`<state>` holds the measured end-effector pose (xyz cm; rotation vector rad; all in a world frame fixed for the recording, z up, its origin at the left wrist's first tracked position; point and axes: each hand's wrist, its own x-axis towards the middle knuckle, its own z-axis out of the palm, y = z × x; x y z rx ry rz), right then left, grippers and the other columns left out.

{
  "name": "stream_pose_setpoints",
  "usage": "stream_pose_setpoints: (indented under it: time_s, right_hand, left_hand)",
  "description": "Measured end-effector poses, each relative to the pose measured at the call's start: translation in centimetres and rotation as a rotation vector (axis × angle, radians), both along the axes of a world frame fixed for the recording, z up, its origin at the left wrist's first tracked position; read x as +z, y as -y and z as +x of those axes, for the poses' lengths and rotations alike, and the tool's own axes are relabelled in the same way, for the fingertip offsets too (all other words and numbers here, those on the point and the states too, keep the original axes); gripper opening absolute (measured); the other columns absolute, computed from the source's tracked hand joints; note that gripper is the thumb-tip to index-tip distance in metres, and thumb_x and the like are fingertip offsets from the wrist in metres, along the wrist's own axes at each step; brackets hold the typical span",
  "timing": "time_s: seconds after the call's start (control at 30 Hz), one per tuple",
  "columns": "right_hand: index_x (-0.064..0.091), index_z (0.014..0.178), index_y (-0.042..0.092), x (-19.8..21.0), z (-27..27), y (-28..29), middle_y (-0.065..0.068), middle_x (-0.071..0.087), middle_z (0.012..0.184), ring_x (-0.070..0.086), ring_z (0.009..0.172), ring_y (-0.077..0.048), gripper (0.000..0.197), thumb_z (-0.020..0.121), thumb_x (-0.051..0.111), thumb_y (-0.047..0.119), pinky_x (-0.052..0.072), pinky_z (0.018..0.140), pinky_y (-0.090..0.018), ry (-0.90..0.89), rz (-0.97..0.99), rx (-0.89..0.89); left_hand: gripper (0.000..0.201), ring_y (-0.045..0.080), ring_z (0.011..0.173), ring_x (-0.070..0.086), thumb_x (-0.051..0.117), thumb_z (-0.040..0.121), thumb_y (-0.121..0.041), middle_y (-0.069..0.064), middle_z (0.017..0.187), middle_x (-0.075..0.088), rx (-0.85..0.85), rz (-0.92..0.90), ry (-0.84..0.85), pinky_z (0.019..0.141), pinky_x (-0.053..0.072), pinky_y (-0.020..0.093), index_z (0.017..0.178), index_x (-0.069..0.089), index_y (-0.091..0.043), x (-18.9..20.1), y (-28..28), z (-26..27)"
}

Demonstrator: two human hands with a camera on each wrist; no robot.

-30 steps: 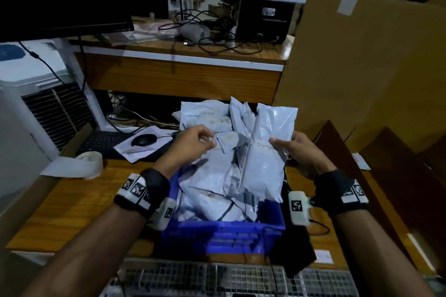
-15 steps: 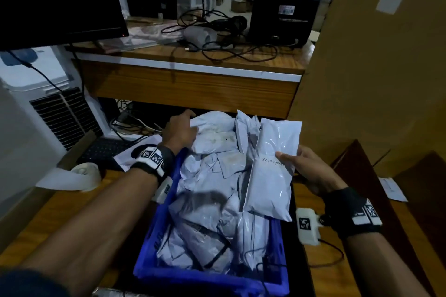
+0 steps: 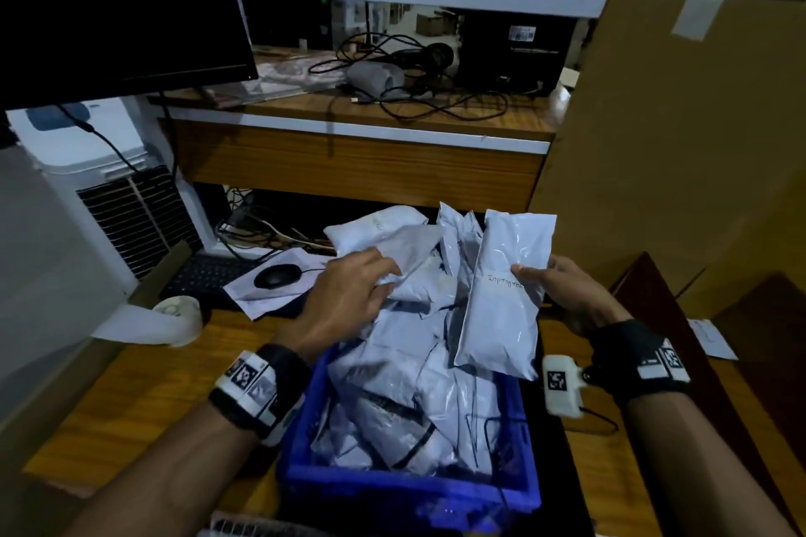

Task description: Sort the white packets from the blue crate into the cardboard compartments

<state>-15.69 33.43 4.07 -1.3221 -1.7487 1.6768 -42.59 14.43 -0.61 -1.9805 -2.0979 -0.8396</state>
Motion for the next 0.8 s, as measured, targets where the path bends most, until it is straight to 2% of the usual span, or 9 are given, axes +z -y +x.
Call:
stream_pose_setpoints:
  time_s: [0.1, 0.17, 0.37, 0.43, 0.5, 0.57, 0.6, 0.7, 0.8]
  right_hand:
    - [0.073, 0.114, 0.010, 0.1, -0.3, 1.3, -0.004, 0.082, 0.096, 0.078, 0.083, -0.019, 0.015, 0.104, 0.067, 0.020, 0.061, 0.066, -0.033, -0.010, -0.024, -0.019]
    - [0.072, 0.116, 0.007, 0.1, -0.5, 2.2, -0.007, 0.082, 0.098, 0.079, 0.082, -0.020, 0.017, 0.104, 0.067, 0.018, 0.062, 0.063, -0.033, -0.012, -0.036, -0.032]
    - [0.070, 0.120, -0.005, -0.6, -0.8, 4.7, -0.023, 0.077, 0.113, 0.076, 0.100, -0.032, 0.026, 0.104, 0.067, 0.016, 0.061, 0.094, -0.051, 0.046, -0.030, -0.033]
    - [0.070, 0.120, -0.005, -1.2, -0.5, 5.2, -0.023, 0.076, 0.114, 0.076, 0.099, -0.031, 0.026, 0.103, 0.068, 0.015, 0.059, 0.095, -0.046, 0.048, -0.038, -0.046]
    - [0.070, 0.117, -0.006, -1.6, -0.3, 5.7, -0.021, 0.078, 0.107, 0.075, 0.087, -0.023, 0.024, 0.103, 0.068, 0.013, 0.061, 0.082, -0.039, 0.050, -0.024, -0.057]
    - [0.071, 0.112, -0.002, -1.5, 0.0, 6.3, -0.014, 0.079, 0.098, 0.076, 0.080, -0.020, 0.017, 0.103, 0.066, 0.012, 0.062, 0.073, -0.037, 0.057, -0.015, -0.055]
    - [0.071, 0.112, -0.002, -1.4, 0.1, 6.6, -0.016, 0.079, 0.102, 0.077, 0.087, -0.024, 0.017, 0.103, 0.067, 0.012, 0.063, 0.078, -0.041, 0.060, -0.016, -0.053]
    - [0.072, 0.114, -0.001, -1.3, 0.6, 6.7, -0.022, 0.077, 0.113, 0.075, 0.098, -0.032, 0.021, 0.103, 0.069, 0.016, 0.058, 0.096, -0.054, 0.061, -0.009, -0.054]
    - [0.071, 0.104, 0.005, -1.0, 1.3, 6.5, -0.012, 0.078, 0.094, 0.073, 0.082, -0.025, 0.013, 0.103, 0.068, 0.018, 0.061, 0.079, -0.045, 0.062, 0.002, -0.066]
  left_hand:
    - [0.012, 0.027, 0.099, 0.060, 0.063, 0.098, -0.029, -0.003, 0.105, 0.061, -0.111, 0.003, -0.079, 0.072, 0.052, 0.043, 0.108, 0.069, -0.024, -1.2, 2.1, 0.9]
    - [0.014, 0.026, 0.101, 0.057, 0.064, 0.095, -0.030, -0.004, 0.102, 0.060, -0.172, -0.024, -0.114, 0.076, 0.052, 0.041, 0.106, 0.071, -0.025, -2.3, 2.9, 1.1]
    - [0.031, 0.016, 0.120, 0.048, 0.067, 0.093, -0.057, -0.011, 0.106, 0.059, -0.226, -0.208, -0.048, 0.098, 0.041, 0.042, 0.109, 0.074, -0.032, -4.3, 4.3, 1.7]
    - [0.031, 0.011, 0.119, 0.047, 0.068, 0.096, -0.056, -0.012, 0.116, 0.055, -0.171, -0.227, 0.047, 0.097, 0.044, 0.036, 0.115, 0.071, -0.031, -4.0, 4.2, 2.2]
    - [0.028, 0.010, 0.121, 0.048, 0.072, 0.097, -0.043, -0.010, 0.128, 0.047, -0.070, -0.205, 0.154, 0.096, 0.052, 0.035, 0.119, 0.065, -0.029, -3.8, 3.6, 2.5]
    - [0.044, 0.018, 0.122, 0.053, 0.080, 0.091, -0.034, -0.003, 0.137, 0.041, 0.063, -0.216, 0.242, 0.098, 0.055, 0.039, 0.126, 0.054, -0.026, -4.1, 2.5, 2.3]
    - [0.057, 0.024, 0.121, 0.055, 0.083, 0.088, -0.034, 0.003, 0.139, 0.042, 0.127, -0.254, 0.266, 0.098, 0.055, 0.042, 0.130, 0.047, -0.025, -4.3, 2.0, 2.2]
    - [0.068, 0.028, 0.109, 0.065, 0.086, 0.084, -0.037, 0.008, 0.123, 0.063, 0.203, -0.419, 0.370, 0.088, 0.057, 0.043, 0.134, 0.041, -0.025, -4.3, 0.8, 1.9]
    - [0.040, 0.013, 0.084, 0.062, 0.087, 0.087, -0.036, -0.002, 0.099, 0.064, 0.145, -0.501, 0.460, 0.067, 0.047, 0.023, 0.119, 0.066, -0.023, -3.1, 1.0, 1.3]
